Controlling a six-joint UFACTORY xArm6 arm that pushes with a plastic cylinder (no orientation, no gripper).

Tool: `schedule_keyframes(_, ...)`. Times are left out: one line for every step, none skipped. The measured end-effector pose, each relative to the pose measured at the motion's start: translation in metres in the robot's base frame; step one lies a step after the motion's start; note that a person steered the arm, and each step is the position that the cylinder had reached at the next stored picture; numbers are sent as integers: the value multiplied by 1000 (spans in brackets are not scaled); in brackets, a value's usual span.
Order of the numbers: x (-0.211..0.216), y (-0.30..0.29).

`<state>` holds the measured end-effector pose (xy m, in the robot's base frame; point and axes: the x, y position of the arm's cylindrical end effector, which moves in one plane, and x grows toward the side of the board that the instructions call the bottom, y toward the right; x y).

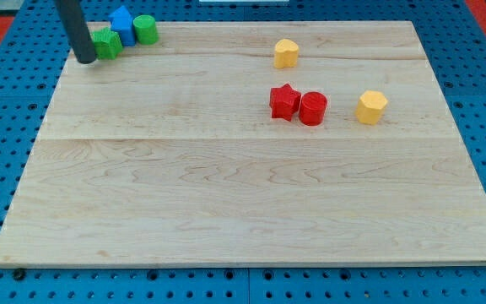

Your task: Separate the blue triangle and blue cube

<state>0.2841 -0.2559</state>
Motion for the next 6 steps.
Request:
schedule_keyframes(-26, -36)
schedule_keyframes(-93, -43)
schedule_keyframes(-93, -28)
schedule_keyframes(-87, 61)
schedule_keyframes(-73, 85)
schedule_keyframes(-44, 85)
